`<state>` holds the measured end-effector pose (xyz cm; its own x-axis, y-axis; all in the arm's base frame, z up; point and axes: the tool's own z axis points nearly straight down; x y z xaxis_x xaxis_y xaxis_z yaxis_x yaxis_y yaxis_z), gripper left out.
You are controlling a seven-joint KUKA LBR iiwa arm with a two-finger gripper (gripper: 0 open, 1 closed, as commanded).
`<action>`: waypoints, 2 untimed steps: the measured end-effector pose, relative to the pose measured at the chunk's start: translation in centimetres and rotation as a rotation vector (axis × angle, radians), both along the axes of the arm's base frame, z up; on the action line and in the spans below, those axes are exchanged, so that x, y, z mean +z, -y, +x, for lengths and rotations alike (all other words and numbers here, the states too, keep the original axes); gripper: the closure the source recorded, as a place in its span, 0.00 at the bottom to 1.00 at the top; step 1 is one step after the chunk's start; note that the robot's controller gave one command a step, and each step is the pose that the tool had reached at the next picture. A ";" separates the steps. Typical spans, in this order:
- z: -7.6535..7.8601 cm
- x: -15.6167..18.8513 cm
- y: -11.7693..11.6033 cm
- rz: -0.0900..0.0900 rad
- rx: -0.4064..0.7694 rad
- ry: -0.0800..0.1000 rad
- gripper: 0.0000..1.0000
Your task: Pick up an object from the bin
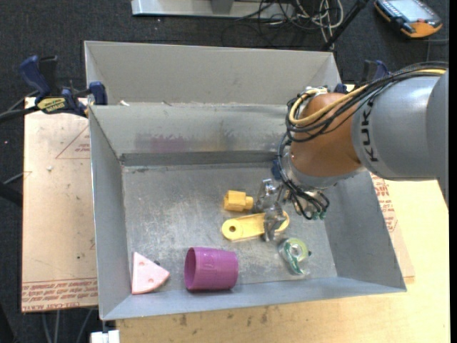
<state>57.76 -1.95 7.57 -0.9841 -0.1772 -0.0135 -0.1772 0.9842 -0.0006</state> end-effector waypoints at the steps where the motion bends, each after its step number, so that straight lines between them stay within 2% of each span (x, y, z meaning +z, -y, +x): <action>1: -0.1 0.4 0.0 0.000 0.000 -0.003 1.00; 2: -0.4 2.3 0.0 0.000 0.000 -0.016 1.00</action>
Offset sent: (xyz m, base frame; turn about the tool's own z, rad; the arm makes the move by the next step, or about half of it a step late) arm -0.0001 0.0000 0.0052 0.0000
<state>57.34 -1.92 9.83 -0.9841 -0.1775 0.0023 -0.1775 0.9841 0.0018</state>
